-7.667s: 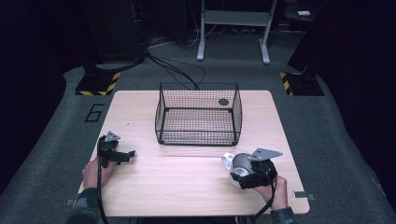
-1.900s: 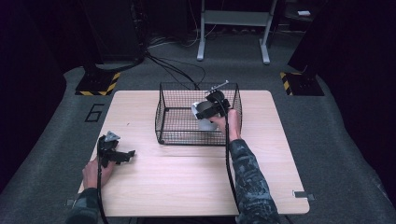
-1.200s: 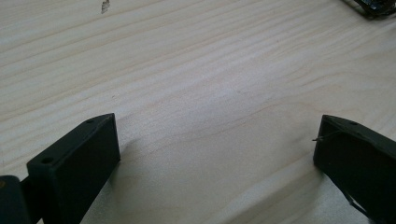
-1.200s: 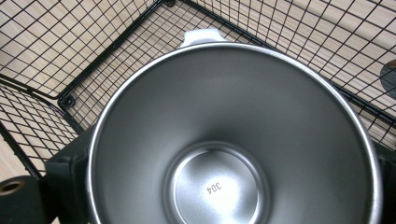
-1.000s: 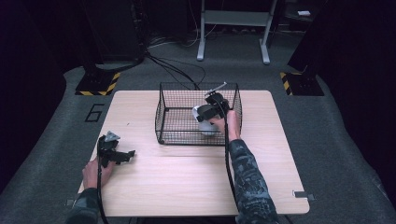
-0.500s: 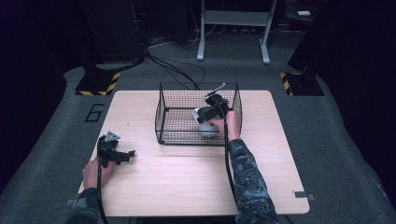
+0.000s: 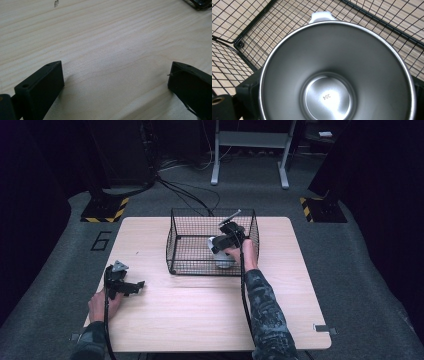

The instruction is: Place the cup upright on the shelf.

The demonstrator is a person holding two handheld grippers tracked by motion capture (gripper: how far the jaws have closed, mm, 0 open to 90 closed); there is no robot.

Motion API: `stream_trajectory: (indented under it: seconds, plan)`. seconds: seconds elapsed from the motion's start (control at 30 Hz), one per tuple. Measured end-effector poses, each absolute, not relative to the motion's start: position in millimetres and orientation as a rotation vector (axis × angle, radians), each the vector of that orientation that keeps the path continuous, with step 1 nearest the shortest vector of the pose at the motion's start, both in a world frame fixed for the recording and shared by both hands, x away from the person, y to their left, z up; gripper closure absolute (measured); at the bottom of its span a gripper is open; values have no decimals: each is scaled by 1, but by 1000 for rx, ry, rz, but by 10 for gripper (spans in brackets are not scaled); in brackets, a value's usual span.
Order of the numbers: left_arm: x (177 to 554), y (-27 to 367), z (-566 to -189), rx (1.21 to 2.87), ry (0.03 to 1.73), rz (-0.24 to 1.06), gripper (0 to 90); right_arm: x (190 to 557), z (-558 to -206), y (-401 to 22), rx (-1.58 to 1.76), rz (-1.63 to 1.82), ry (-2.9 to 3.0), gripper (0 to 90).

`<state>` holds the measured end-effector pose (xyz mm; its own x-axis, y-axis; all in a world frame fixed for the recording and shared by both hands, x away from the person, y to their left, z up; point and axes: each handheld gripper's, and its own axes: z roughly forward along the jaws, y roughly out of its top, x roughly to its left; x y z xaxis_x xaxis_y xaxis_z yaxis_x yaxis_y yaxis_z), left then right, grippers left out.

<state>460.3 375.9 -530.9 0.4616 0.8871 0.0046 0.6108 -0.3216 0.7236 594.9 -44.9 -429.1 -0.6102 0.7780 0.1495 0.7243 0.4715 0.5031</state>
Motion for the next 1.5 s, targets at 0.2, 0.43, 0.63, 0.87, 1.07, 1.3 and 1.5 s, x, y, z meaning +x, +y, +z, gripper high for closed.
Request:
stream_trajectory:
  seconds: [0.2, 0.43, 0.63, 0.87, 1.07, 1.3, 1.5]
  plan:
    - [460, 376, -531, 2050, 1241, 536, 4, 593, -428, -48, 1328, 830, 2628, 33]
    - [460, 376, -531, 2055, 1242, 533, 4, 586, -419, -47, 1318, 904, 2609, 4]
    - [460, 376, -531, 2046, 1242, 540, 3, 580, -412, -50, 1297, 930, 2585, 0]
    - [460, 376, -531, 2055, 1242, 534, 4, 569, -399, -55, 1229, 1017, 2536, 0]
    - [460, 376, -531, 2052, 1242, 538, 3, 555, -382, -61, 1179, 1062, 2511, 0]
    - [461, 375, -532, 2043, 1242, 544, 3, 527, -363, -72, 1096, 1114, 2479, 0]
    - [460, 375, -532, 2042, 1242, 545, 3, 498, -350, -83, 1027, 1133, 2446, 0]
